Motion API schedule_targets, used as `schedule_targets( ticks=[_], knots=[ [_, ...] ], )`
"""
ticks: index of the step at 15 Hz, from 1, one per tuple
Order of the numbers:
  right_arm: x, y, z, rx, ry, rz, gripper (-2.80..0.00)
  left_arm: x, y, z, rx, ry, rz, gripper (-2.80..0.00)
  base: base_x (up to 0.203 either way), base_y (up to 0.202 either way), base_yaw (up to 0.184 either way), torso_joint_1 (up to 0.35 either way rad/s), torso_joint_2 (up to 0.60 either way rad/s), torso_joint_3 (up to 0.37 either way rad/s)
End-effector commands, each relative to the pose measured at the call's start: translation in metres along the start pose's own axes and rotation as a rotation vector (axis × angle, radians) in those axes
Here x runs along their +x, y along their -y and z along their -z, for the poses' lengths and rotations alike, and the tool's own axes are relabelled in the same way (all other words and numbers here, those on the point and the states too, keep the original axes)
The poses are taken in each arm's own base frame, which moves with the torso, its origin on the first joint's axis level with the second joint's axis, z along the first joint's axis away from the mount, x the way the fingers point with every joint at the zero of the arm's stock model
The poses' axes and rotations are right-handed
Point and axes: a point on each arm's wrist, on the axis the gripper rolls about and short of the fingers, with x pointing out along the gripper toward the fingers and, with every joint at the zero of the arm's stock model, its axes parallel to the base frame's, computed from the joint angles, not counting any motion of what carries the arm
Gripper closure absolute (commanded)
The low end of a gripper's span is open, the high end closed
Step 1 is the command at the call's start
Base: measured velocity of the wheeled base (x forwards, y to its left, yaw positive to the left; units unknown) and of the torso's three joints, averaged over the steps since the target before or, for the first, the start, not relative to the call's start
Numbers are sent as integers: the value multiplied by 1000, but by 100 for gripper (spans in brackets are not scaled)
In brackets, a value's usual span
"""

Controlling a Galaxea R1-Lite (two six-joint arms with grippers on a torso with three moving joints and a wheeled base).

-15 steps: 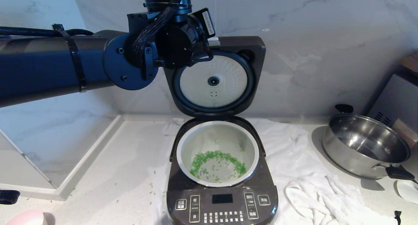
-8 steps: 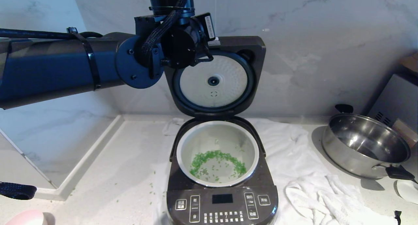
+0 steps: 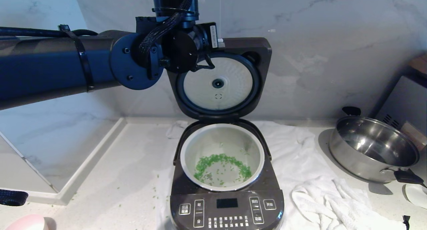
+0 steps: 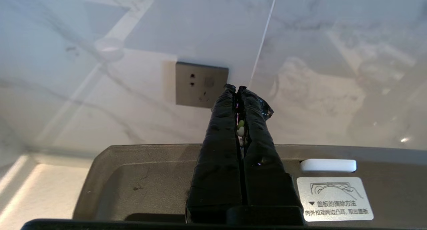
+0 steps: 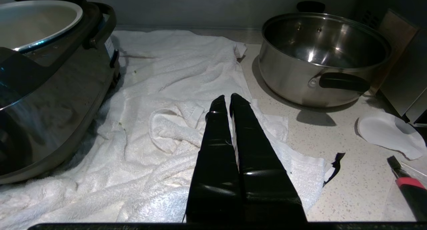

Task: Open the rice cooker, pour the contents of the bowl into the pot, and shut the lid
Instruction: Close the rice cooker

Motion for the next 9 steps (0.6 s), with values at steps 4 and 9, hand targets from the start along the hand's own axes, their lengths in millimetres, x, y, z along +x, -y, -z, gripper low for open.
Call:
schedule_targets(
  ticks=[4,9],
  knots=[
    [0,0,0,-1,-1,-1,0,-21,-4,-6,30,-44,20,0,0,0,0,0,0,0],
    [0,0,0,-1,-1,-1,0,-49,-21,-3,70,-95,41,0,0,0,0,0,0,0]
  ],
)
